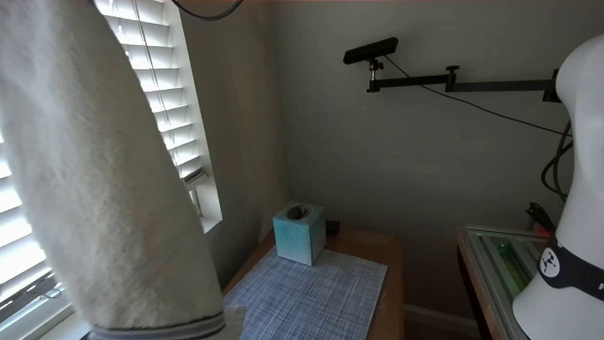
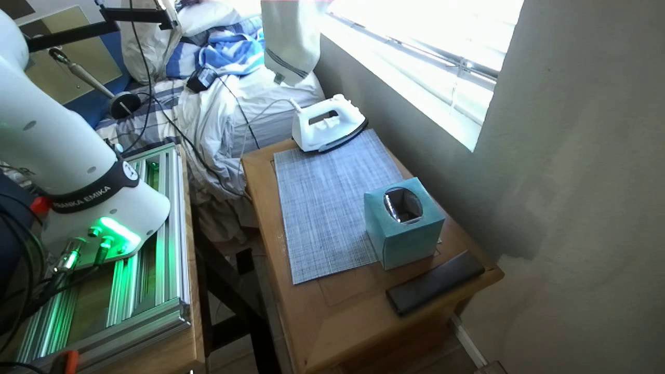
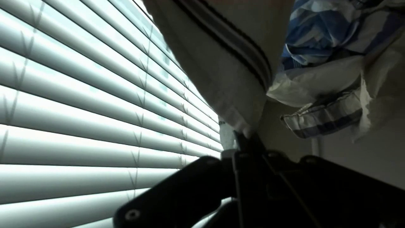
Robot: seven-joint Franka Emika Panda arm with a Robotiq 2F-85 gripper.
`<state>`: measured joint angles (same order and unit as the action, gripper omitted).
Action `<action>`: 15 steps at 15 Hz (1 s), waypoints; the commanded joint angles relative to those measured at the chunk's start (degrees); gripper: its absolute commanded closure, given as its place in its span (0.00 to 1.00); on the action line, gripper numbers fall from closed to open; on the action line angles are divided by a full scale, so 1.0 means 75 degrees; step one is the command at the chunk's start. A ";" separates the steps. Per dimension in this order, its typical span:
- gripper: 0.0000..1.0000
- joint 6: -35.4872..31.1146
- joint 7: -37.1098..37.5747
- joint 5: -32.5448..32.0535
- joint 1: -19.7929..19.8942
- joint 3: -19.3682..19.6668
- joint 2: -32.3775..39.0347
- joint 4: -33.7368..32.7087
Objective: Place the white towel over the iron.
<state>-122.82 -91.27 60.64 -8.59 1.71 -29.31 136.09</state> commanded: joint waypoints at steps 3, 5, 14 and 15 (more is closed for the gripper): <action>0.99 0.0524 -0.1119 0.1115 -0.0353 -0.0174 0.0719 -0.0361; 0.99 0.0753 -0.1400 0.1359 -0.0327 -0.0268 0.1238 -0.0517; 0.99 0.1082 -0.1525 0.1547 -0.0083 -0.0727 0.3518 -0.1467; 0.99 0.1086 -0.1477 0.1484 -0.0056 -0.0747 0.3735 -0.1565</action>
<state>-115.87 -102.50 71.32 -10.56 -2.63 -6.72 128.48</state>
